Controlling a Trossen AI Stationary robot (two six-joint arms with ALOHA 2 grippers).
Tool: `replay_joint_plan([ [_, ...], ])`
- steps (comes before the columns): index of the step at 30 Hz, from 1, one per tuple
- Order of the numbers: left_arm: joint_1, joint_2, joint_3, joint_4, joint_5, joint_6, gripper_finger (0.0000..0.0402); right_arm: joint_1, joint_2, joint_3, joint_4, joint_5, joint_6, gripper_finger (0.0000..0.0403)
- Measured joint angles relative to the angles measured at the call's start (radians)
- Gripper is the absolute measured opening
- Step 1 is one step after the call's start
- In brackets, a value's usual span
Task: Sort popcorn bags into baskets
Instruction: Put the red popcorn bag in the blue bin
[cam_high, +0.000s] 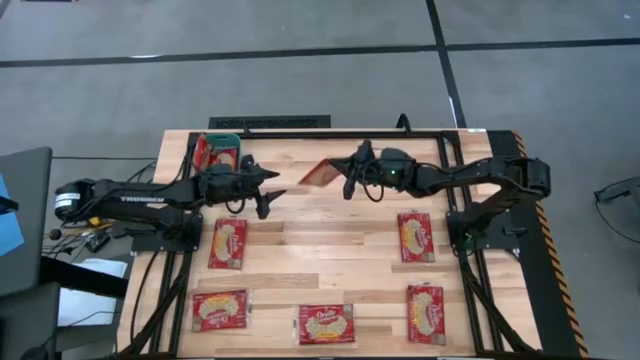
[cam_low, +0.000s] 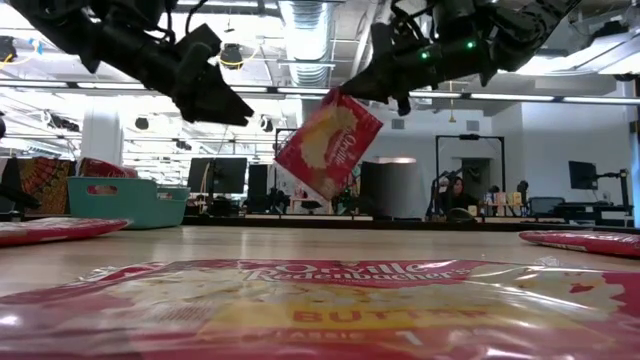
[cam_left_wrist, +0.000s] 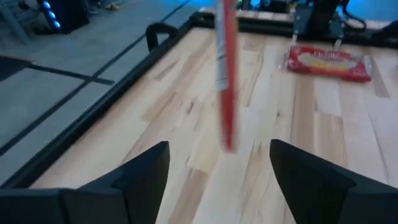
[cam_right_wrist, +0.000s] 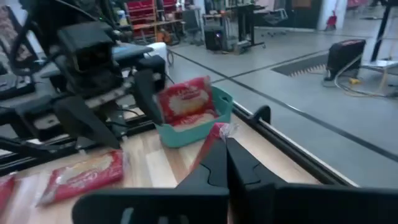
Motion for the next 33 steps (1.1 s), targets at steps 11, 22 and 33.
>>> replay_joint_plan([
  [11, 0.0, 0.257, 0.0, 0.279, 0.09, 0.015, 0.0272, 0.018, 0.001, 0.0, 0.026, -0.013, 0.003, 0.0002],
  [22, 0.001, 0.379, 0.017, 0.458, 0.034, 0.024, 0.0272, 0.024, 0.001, 0.0, 0.034, -0.012, 0.022, 0.0002],
  [33, 0.0, 0.389, 0.031, 0.446, -0.068, 0.029, 0.0272, 0.03, 0.0, 0.0, 0.065, -0.021, 0.009, 0.0001],
])
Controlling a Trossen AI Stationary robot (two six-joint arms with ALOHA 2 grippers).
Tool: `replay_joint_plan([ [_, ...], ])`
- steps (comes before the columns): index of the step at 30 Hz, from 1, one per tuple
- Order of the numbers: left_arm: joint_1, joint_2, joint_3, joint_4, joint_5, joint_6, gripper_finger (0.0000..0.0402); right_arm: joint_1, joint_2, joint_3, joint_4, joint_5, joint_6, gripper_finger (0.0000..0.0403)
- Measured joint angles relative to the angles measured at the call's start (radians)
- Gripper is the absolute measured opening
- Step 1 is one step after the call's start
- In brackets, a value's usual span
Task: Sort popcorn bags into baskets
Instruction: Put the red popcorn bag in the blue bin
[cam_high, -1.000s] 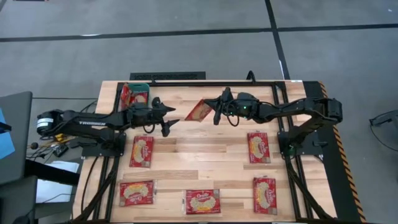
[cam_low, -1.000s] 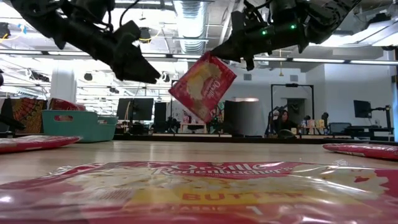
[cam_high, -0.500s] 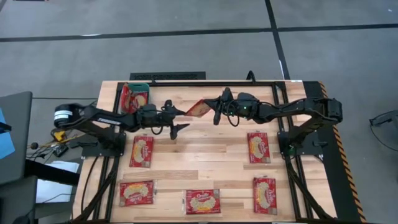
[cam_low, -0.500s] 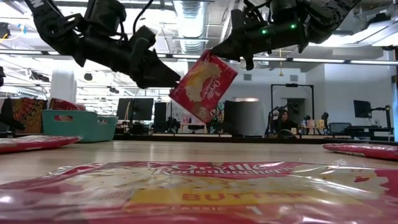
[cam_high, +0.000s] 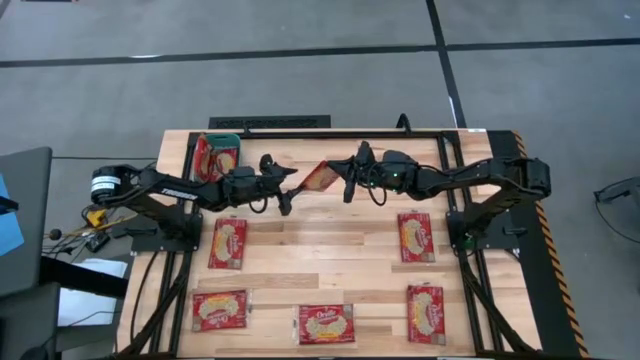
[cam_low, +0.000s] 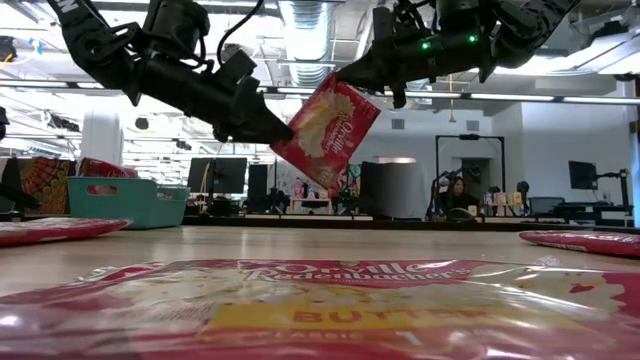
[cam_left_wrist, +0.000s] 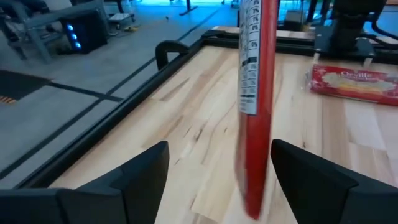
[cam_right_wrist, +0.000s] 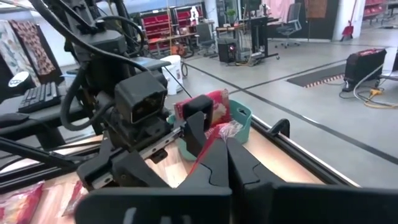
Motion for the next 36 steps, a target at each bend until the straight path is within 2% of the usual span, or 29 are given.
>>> replay_joint_plan([
  [4, 0.001, 0.0, 0.0, 0.004, 0.051, -0.003, 0.0271, 0.0, 0.0, 0.0, 0.014, -0.016, -0.003, 0.0001],
  [7, 0.0, 0.0, 0.0, 0.01, 0.114, -0.003, 0.0246, 0.0, 0.0, 0.0, 0.019, -0.016, -0.003, 0.0001],
  [10, 0.001, 0.0, 0.0, 0.01, 0.147, -0.003, 0.0178, 0.0, 0.0, 0.0, 0.019, -0.019, -0.005, 0.0001],
  [14, 0.0, 0.0, 0.0, 0.01, 0.18, -0.004, 0.0039, 0.0, 0.0, 0.0, 0.02, -0.068, -0.005, 0.0001],
  [15, 0.0, 0.0, 0.0, 0.01, 0.185, -0.007, 0.0021, 0.0, 0.0, 0.0, 0.021, -0.084, -0.005, 0.0],
  [18, 0.0, 0.0, 0.006, 0.006, 0.19, -0.005, 0.0011, 0.0, -0.001, 0.0, 0.023, -0.09, 0.01, 0.0015],
  [21, 0.0, 0.0, 0.007, 0.024, 0.19, -0.004, 0.0004, -0.002, -0.002, 0.0, 0.028, -0.084, 0.021, 0.0049],
  [29, 0.0, -0.025, 0.006, 0.078, 0.218, -0.008, 0.0, 0.03, -0.056, 0.0, -0.026, 0.107, 0.036, 0.016],
  [32, 0.0, -0.055, -0.003, 0.083, 0.219, -0.006, 0.0, 0.102, -0.098, 0.0, -0.027, 0.259, -0.03, 0.0189],
  [36, 0.0, -0.119, -0.034, 0.104, 0.201, 0.023, 0.0, 0.189, -0.134, 0.0, -0.108, 0.485, -0.107, 0.0209],
])
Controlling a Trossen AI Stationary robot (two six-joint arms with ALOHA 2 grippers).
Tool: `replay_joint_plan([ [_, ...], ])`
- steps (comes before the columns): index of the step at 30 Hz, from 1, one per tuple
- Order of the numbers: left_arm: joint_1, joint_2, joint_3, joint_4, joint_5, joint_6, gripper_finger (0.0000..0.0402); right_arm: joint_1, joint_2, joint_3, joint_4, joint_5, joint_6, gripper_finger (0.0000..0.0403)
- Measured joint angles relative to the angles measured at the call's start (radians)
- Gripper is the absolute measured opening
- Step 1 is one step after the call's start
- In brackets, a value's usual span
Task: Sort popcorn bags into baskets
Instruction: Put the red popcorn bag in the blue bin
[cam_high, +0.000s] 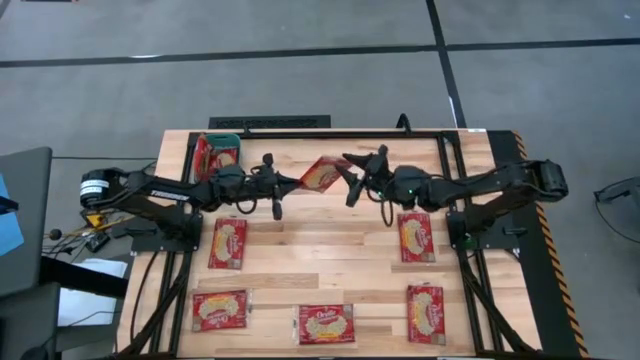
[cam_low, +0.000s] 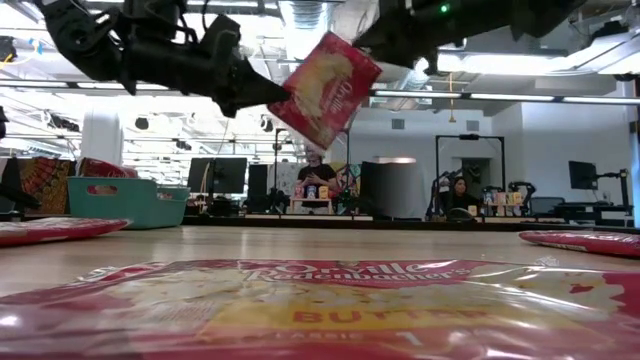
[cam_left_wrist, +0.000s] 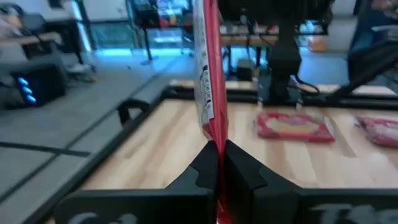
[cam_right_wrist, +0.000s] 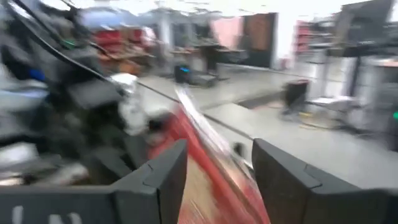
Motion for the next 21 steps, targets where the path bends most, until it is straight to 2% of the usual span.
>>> replay_joint_plan([
  [2, 0.0, -0.035, -0.016, 0.01, -0.019, 0.012, 0.0, 0.015, -0.001, 0.0, -0.057, 0.054, 0.026, 0.0213],
  [5, 0.0, -0.075, -0.04, 0.068, -0.025, 0.015, 0.0, 0.013, 0.037, -0.001, -0.082, 0.036, 0.116, 0.0214],
  [8, 0.0, -0.101, -0.068, 0.122, -0.046, 0.015, 0.0, 0.017, 0.088, -0.019, -0.01, 0.018, 0.131, 0.0211],
  [13, 0.0, -0.144, -0.111, 0.127, -0.144, 0.016, 0.0, 0.052, 0.119, -0.053, 0.115, 0.002, 0.131, 0.021],
  [18, 0.0, -0.201, -0.155, 0.137, -0.201, 0.015, 0.0, 0.109, 0.101, -0.074, 0.112, 0.103, 0.104, 0.0212],
  [21, 0.0, -0.24, -0.164, 0.142, -0.211, 0.011, 0.0, 0.115, 0.103, -0.085, 0.134, 0.097, 0.188, 0.0211],
])
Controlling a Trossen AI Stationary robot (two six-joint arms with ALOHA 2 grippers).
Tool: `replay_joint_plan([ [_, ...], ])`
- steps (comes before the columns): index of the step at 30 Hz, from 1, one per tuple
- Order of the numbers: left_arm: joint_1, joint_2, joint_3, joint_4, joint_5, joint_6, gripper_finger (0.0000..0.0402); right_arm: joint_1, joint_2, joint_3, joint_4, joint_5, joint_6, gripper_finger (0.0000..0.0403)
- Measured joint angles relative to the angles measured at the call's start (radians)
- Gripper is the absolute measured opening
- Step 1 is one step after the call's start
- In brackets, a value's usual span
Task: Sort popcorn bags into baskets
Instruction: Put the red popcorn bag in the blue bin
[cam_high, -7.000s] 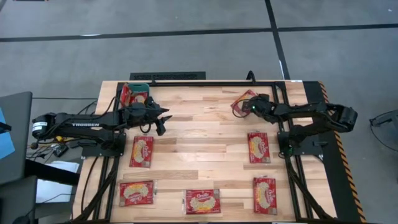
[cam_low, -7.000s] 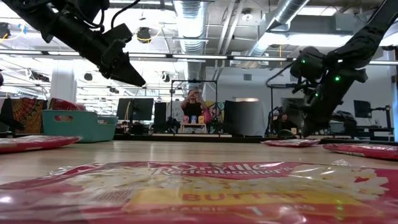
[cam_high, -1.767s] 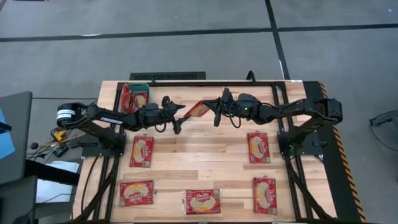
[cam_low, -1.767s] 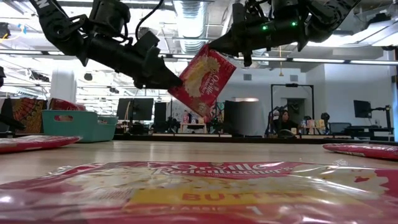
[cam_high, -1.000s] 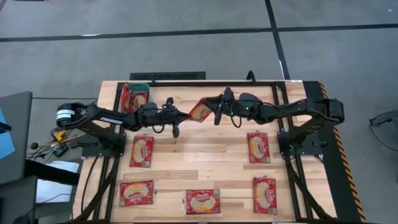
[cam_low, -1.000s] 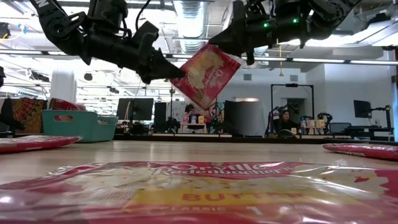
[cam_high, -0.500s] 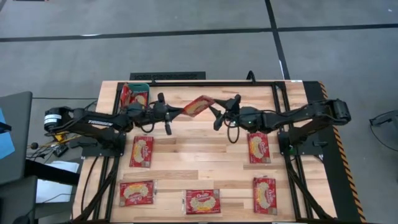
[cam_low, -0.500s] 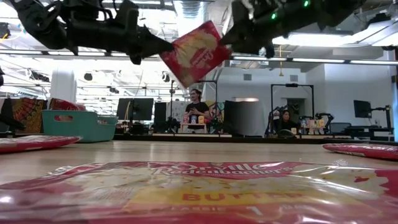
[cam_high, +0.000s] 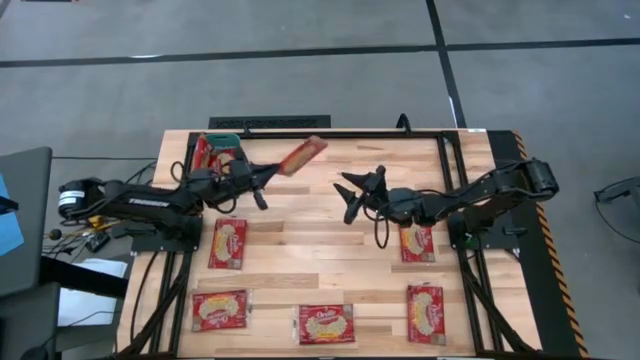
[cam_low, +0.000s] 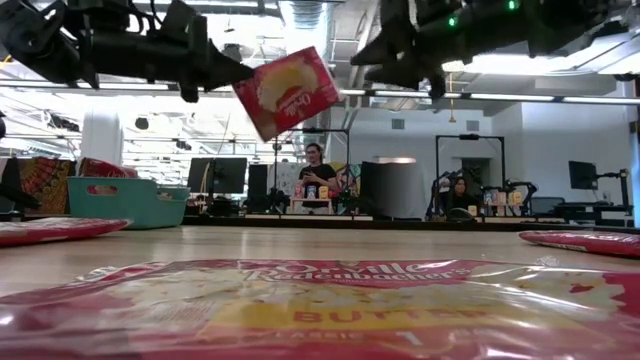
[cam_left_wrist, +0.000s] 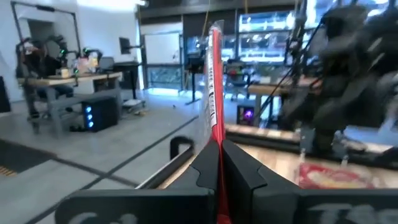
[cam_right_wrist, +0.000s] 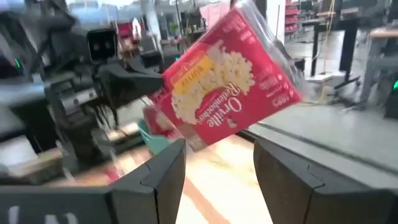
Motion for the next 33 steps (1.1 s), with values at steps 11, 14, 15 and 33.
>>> replay_joint_plan([
  [11, 0.0, -0.023, -0.001, 0.166, 0.194, -0.105, 0.0, -0.168, 0.218, -0.007, 0.411, -0.447, 0.161, 0.0237],
  [14, 0.0, -0.023, -0.001, 0.17, 0.212, -0.148, 0.0, -0.202, 0.292, -0.004, 0.606, -0.57, 0.161, 0.0239],
  [15, 0.0, -0.023, -0.001, 0.168, 0.212, -0.157, 0.0, -0.21, 0.317, 0.002, 0.66, -0.6, 0.161, 0.0239],
  [33, 0.0, -0.022, -0.001, 0.115, 0.212, -0.188, 0.0, -0.24, 0.469, 0.224, 0.572, -0.728, 0.128, 0.0071],
])
